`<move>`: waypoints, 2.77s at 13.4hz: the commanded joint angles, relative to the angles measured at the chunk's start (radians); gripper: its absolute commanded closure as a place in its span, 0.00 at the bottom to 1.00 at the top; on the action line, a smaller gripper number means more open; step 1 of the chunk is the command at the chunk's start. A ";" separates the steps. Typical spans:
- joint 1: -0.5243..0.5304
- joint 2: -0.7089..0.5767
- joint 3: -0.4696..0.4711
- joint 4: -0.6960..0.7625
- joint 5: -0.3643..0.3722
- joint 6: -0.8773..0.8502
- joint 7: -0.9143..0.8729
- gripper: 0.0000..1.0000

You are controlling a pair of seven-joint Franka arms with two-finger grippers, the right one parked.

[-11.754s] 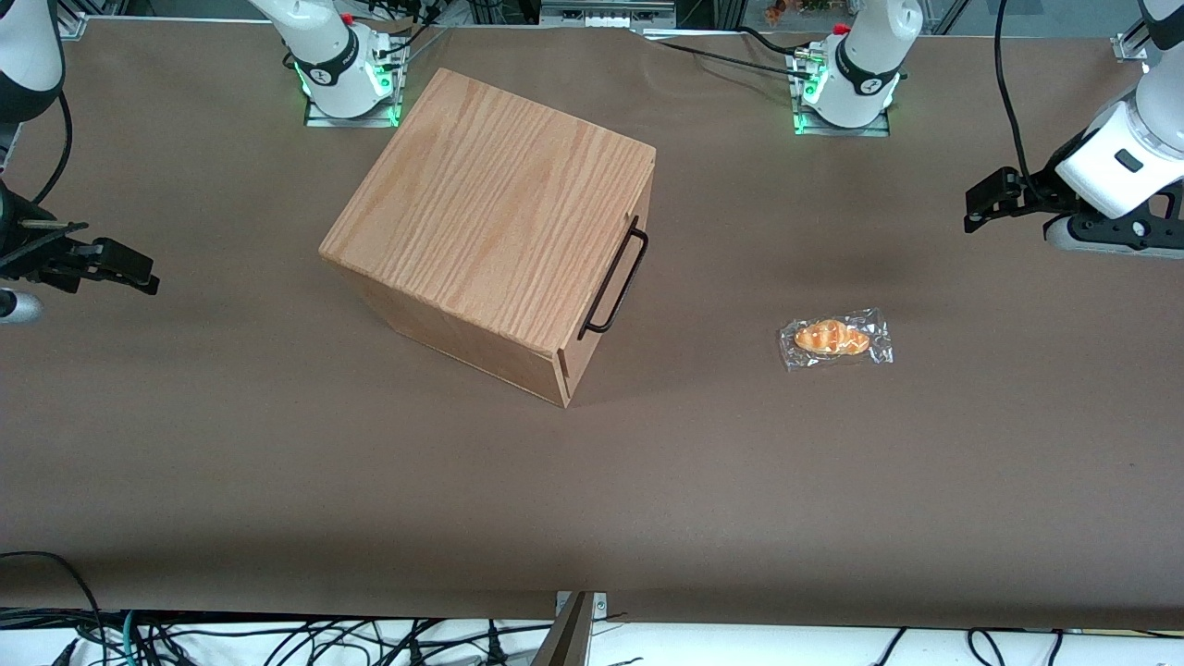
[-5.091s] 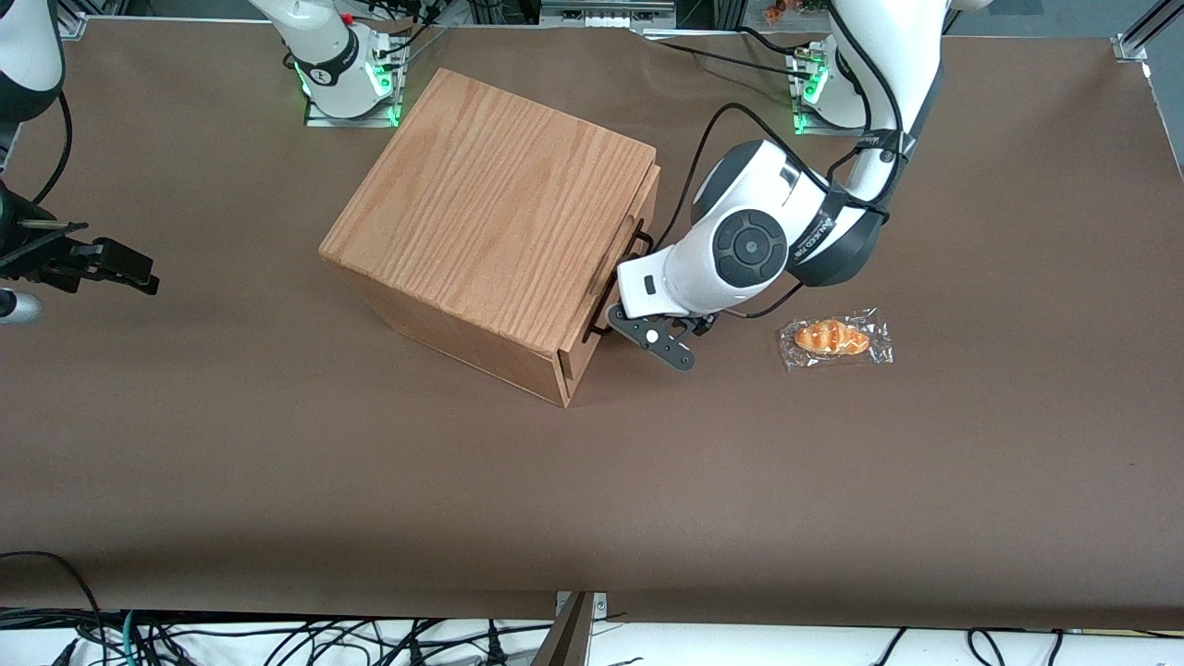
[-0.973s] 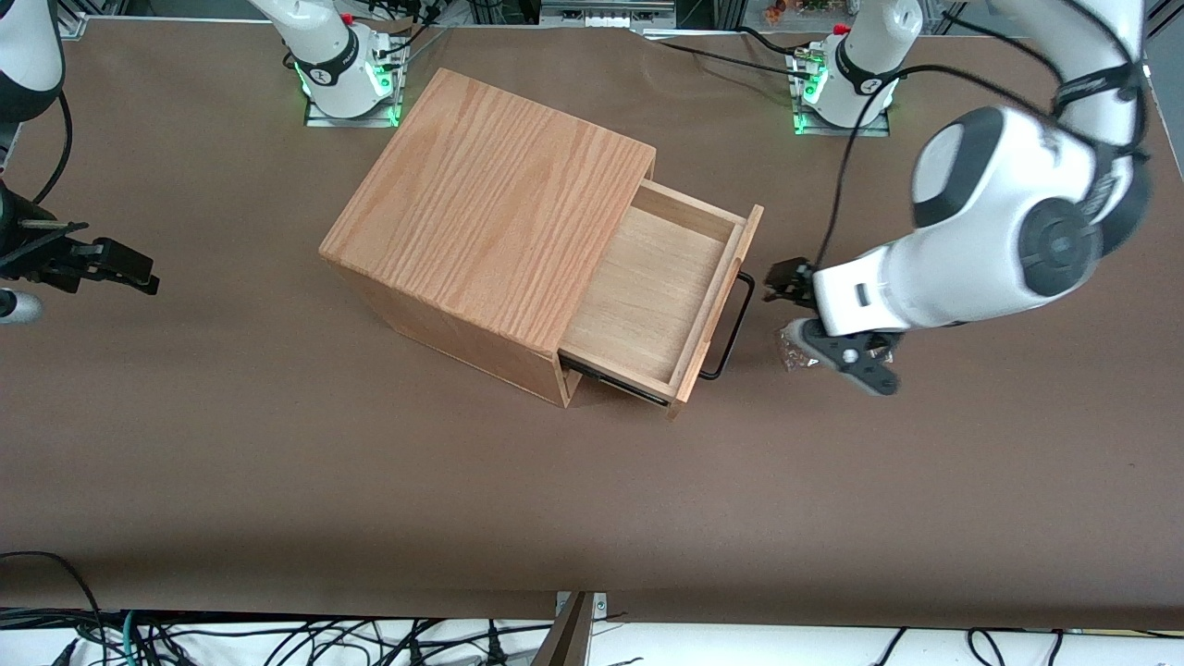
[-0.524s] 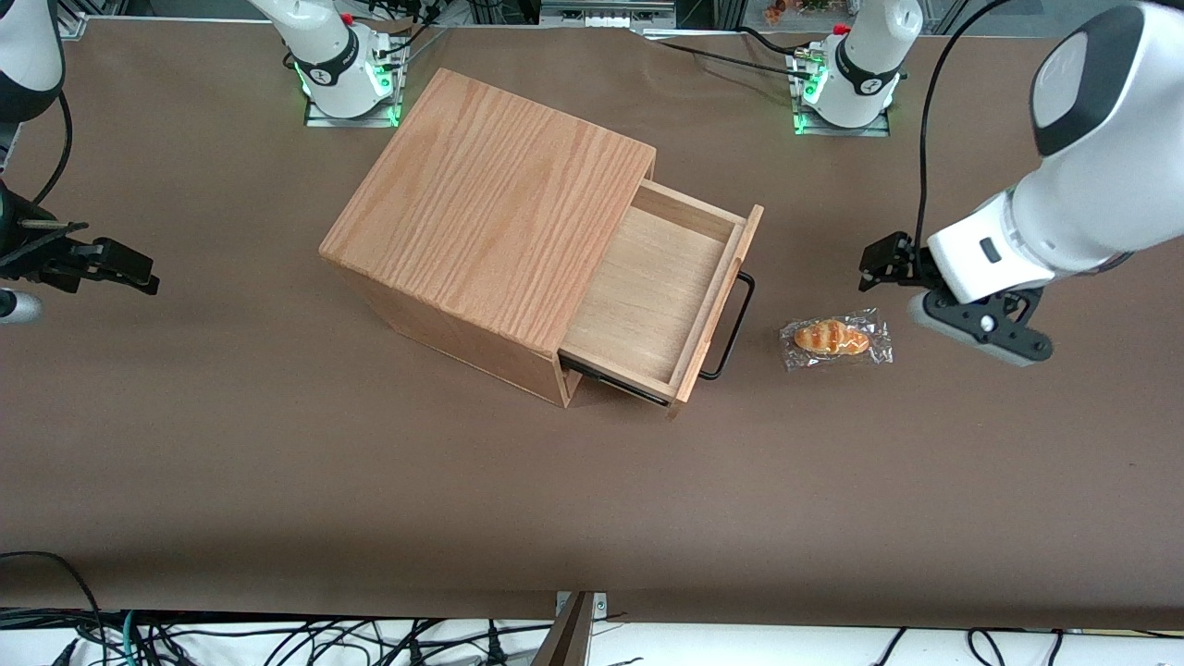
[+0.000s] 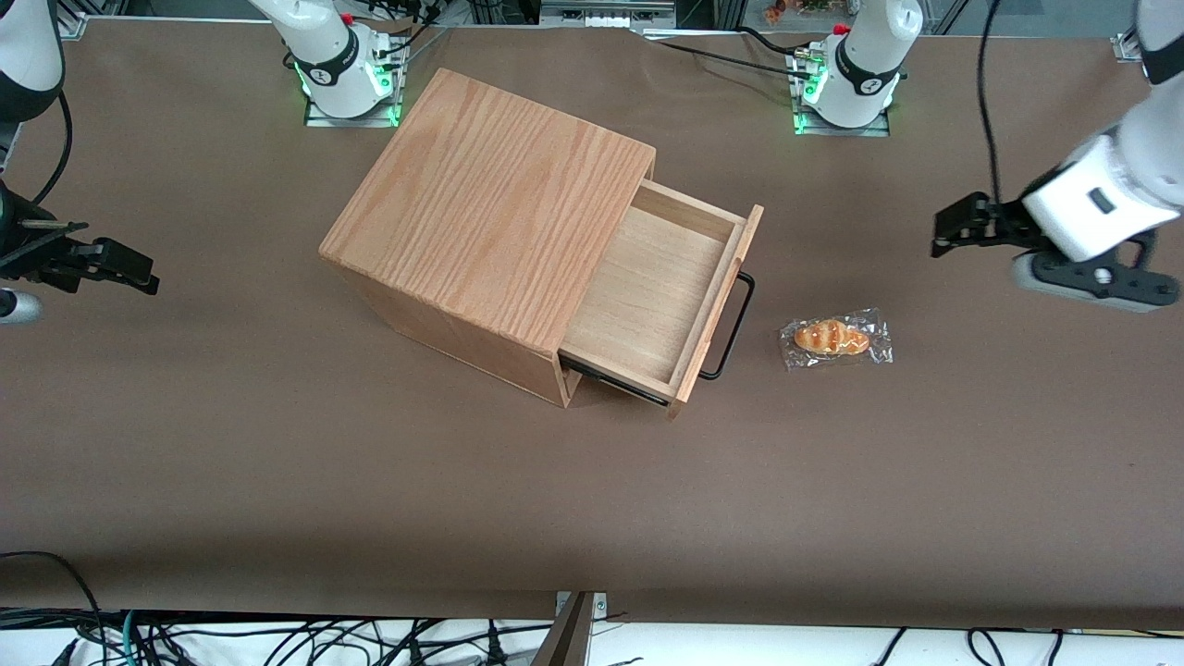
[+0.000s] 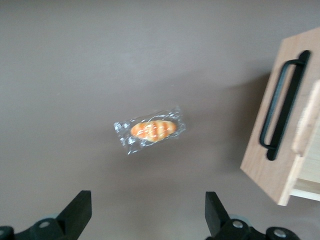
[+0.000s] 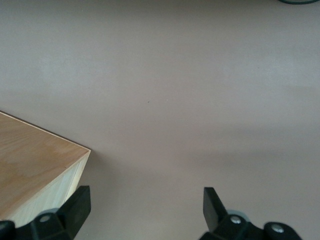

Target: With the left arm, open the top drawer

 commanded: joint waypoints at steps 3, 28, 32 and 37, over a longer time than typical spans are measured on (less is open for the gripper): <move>0.031 -0.191 -0.037 -0.311 0.017 0.183 -0.045 0.00; -0.024 -0.176 0.012 -0.310 0.038 0.180 -0.090 0.00; -0.041 -0.181 0.012 -0.310 0.076 0.172 -0.117 0.00; -0.041 -0.179 0.022 -0.311 0.064 0.172 -0.110 0.00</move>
